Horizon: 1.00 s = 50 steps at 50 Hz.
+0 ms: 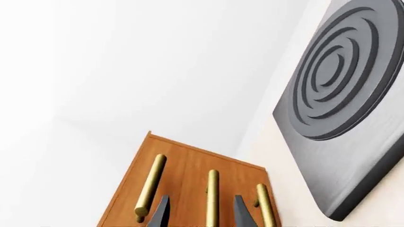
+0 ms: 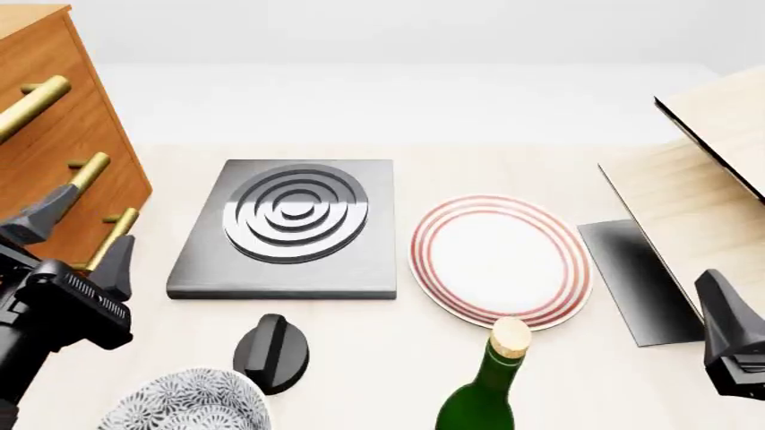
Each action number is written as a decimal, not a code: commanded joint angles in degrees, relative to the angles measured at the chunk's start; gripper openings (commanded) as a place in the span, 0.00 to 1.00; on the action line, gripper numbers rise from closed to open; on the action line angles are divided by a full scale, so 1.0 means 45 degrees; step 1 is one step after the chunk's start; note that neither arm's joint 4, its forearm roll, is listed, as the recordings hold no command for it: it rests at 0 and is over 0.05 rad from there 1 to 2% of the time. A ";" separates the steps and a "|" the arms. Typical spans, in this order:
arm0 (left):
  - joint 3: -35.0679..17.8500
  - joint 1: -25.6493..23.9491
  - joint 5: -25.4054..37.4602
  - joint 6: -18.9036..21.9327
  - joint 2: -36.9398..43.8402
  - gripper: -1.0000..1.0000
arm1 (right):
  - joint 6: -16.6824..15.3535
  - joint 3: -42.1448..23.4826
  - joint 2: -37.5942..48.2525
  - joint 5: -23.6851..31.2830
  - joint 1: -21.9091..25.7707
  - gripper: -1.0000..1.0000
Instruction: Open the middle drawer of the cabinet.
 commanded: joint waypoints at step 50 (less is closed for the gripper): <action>-0.0982 0.1594 -0.0383 0.1062 0.2060 1.00 | 0.0018 0.0009 -0.0136 0.0068 0.0009 1.00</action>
